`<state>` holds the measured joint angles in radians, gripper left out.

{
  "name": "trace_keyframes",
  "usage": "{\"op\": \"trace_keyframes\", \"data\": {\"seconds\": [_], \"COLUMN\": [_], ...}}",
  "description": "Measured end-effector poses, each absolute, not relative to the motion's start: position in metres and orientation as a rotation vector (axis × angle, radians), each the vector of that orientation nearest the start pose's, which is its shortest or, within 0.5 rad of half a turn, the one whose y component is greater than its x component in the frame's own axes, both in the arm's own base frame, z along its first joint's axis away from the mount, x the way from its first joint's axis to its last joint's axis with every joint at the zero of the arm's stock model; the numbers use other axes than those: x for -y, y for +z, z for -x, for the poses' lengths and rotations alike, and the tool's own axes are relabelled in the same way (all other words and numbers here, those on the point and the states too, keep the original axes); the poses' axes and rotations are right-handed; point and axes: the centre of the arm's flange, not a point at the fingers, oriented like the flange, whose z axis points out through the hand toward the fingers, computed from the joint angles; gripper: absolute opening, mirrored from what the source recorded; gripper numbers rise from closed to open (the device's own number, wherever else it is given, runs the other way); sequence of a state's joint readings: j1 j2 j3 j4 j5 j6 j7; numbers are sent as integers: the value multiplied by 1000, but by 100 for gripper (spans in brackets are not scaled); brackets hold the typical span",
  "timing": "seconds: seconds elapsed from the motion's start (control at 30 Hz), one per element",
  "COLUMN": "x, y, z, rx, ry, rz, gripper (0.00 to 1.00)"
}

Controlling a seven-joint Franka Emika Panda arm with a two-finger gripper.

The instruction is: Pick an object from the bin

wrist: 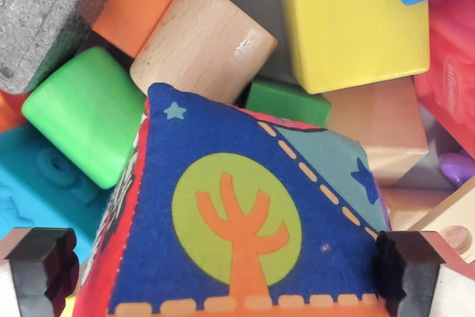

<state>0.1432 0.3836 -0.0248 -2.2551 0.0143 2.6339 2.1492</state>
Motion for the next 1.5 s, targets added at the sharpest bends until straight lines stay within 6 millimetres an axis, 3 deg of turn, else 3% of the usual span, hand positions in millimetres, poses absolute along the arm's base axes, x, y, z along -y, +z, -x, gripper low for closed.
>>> {"op": "trace_keyframes", "data": {"seconds": [1.1,1.5], "x": [-63,-63], "y": [192,211], "z": [-536,-537], "rx": [-2683,-2679], "ry": [-1,-1], "rz": [1644,1642], "gripper": [0,0]}}
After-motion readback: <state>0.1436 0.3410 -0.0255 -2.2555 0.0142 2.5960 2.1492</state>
